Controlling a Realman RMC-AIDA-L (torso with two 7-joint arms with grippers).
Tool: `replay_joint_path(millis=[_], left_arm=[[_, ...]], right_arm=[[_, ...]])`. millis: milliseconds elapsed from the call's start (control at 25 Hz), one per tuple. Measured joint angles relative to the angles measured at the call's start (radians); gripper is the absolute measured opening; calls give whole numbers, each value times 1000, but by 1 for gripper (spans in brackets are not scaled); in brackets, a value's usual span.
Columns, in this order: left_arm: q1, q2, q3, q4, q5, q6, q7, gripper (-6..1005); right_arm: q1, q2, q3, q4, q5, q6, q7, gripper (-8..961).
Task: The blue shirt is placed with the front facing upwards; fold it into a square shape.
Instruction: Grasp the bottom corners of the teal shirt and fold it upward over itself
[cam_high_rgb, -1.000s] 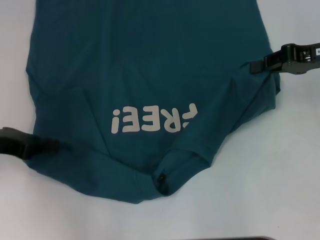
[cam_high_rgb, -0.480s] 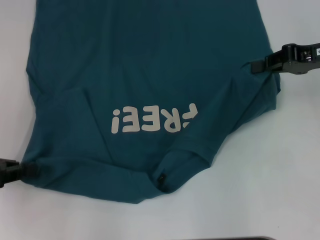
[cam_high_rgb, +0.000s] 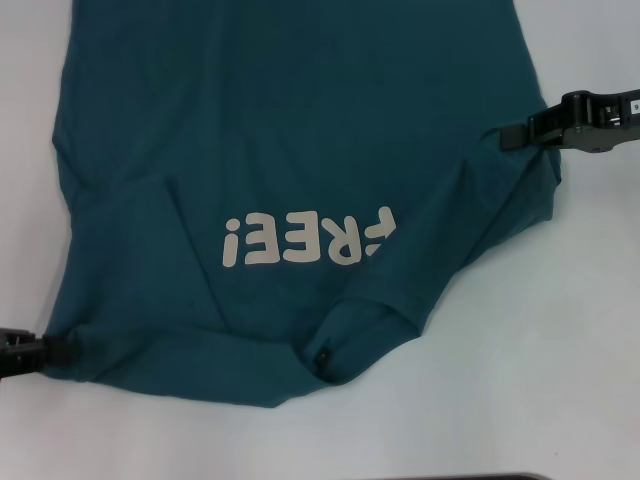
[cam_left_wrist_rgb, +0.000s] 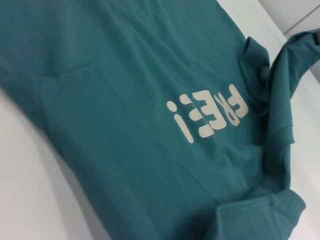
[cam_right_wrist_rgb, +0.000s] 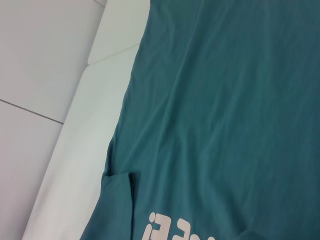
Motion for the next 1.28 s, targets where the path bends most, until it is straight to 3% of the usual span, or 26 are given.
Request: replay_joint_path(millis=[160,360,560,680,800,1040,1280], left_arm=[[12,5,-31,-4,0,5,5,69],[15,11,-32,1,5,14,5,295],[-11,25,-155,-8,-34,48,-48,399],[-48,27,-180,-6,-64,42,-158,396],[-87,10,-143,-8,-64,42,-260,393],[-129,-8,46,-16,-37,-11,-506,388],[-132,-15,80,-26,25,-67,-592,385]], right_arm=[[2,0,0,0,0,0,1,19],[6,0,0,0,0,0,0,19],[6,0,-2,0,-2,0,-2,19],[6,0,-2,0,-2,0,-5,19],[6,0,-2,0,-3,0,-7,19],[5,0,-2,0,-3,0,-8,19],[5,0,-2,-1,-3,0,-8,19]])
